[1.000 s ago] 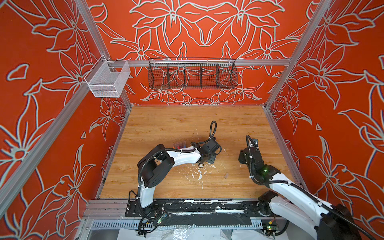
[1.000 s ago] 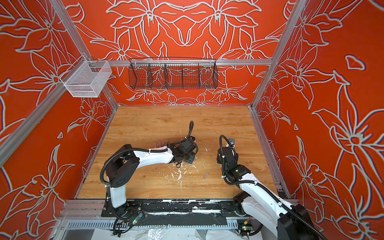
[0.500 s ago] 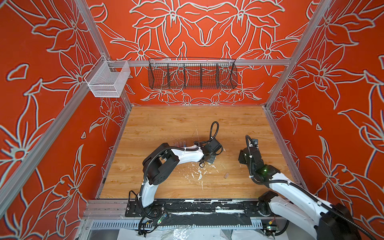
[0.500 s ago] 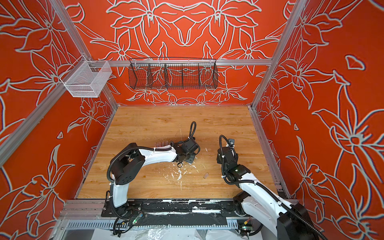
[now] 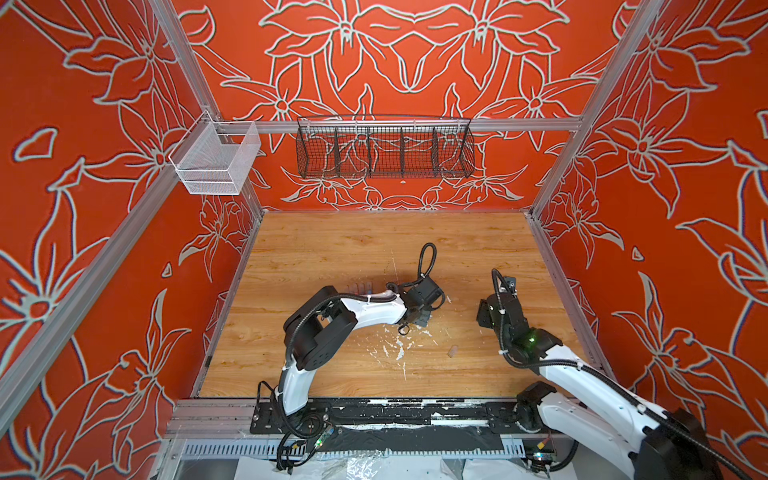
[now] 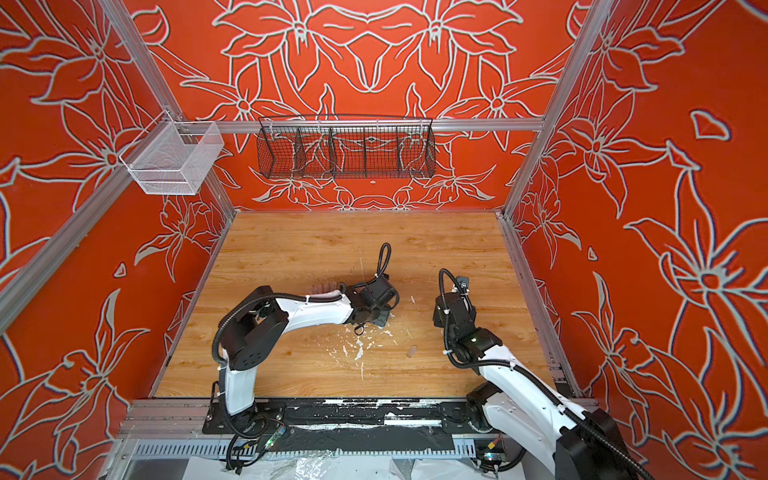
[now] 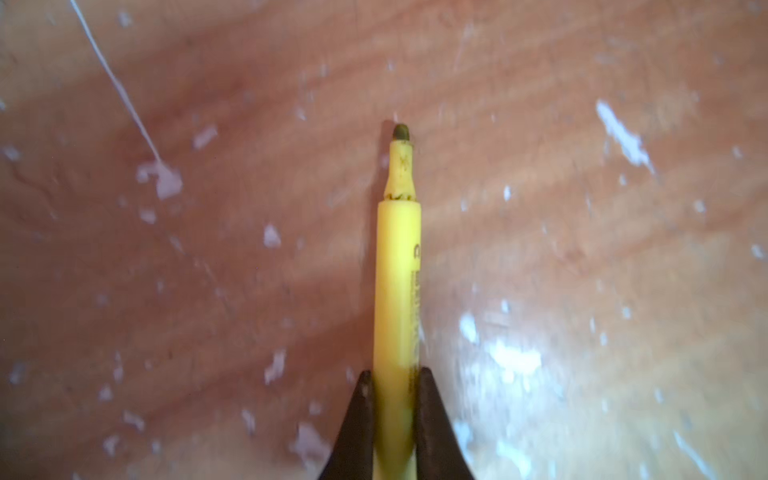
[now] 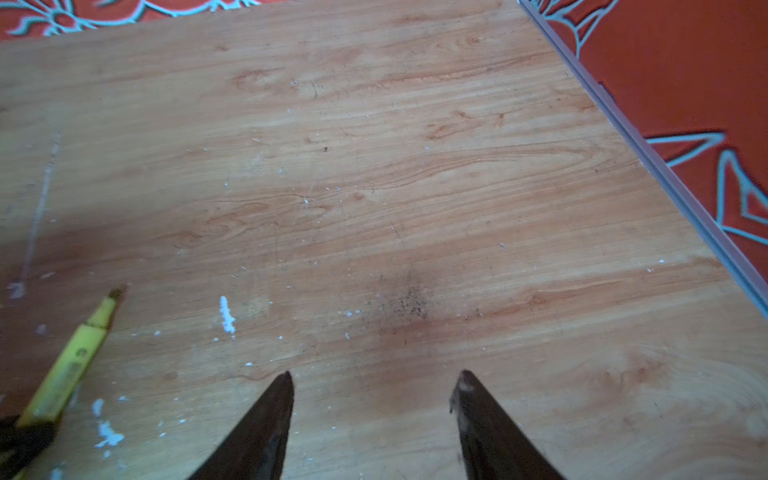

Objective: Insert the pens into the pen caps
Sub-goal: 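Lift the yellow highlighter with the left gripper while the right gripper approaches it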

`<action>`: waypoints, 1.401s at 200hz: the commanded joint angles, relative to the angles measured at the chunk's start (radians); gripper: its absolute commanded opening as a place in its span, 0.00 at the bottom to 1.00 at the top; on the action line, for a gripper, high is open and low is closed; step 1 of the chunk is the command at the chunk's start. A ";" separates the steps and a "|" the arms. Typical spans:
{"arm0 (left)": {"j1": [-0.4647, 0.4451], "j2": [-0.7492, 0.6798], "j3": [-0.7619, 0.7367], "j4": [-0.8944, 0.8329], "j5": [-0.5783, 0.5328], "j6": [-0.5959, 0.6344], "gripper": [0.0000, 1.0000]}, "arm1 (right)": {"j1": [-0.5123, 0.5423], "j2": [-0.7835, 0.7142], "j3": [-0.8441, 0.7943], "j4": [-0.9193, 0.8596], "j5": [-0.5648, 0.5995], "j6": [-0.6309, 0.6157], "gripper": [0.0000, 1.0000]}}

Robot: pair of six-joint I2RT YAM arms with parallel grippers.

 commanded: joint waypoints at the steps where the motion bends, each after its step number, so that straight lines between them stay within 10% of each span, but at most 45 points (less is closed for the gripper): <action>1: -0.004 -0.180 -0.110 0.036 0.079 -0.019 0.00 | 0.000 -0.064 0.047 -0.050 -0.185 0.085 0.63; 39: -0.004 -0.395 -0.241 0.082 0.128 -0.034 0.00 | 0.113 -0.166 0.000 0.085 -0.374 0.237 0.64; 123: -0.004 -0.634 -0.453 0.265 0.309 -0.060 0.00 | 0.414 0.045 -0.009 0.550 -0.376 0.391 0.66; 280: -0.004 -0.723 -0.485 0.265 0.356 -0.036 0.00 | 0.459 0.271 0.051 0.628 -0.233 0.432 0.38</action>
